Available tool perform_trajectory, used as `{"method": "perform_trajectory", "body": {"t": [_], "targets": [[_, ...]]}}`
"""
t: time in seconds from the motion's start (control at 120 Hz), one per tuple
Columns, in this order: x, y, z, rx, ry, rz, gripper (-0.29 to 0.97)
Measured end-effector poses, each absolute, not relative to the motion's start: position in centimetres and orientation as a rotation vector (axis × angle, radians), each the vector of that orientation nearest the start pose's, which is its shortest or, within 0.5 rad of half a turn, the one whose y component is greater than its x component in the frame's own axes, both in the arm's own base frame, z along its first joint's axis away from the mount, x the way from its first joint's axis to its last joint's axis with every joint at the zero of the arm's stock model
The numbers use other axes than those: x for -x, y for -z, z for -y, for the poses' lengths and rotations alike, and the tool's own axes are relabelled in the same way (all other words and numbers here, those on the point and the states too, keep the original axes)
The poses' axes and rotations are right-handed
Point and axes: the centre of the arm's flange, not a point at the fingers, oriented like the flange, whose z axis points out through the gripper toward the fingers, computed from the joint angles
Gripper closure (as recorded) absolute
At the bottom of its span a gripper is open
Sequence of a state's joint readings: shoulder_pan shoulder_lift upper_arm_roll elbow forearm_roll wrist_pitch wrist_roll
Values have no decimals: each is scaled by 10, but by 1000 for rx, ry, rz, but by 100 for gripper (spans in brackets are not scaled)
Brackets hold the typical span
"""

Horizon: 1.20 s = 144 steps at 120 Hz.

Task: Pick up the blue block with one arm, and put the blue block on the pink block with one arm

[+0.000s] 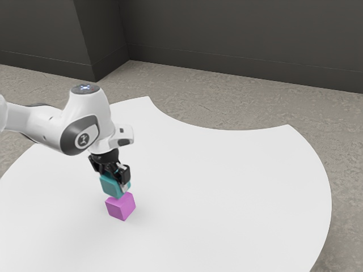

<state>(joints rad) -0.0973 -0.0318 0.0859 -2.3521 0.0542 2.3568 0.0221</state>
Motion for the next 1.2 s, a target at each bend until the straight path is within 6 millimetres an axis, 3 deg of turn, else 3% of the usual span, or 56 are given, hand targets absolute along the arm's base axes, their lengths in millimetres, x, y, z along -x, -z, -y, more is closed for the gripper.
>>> {"method": "perform_trajectory", "body": {"t": [0.275,0.792,1.2], "targets": [[-493,-345,-4,3106,58,-92,36],[-485,-347,4,3109,93,-124,35],[-481,-337,8,3110,76,-138,35]]}}
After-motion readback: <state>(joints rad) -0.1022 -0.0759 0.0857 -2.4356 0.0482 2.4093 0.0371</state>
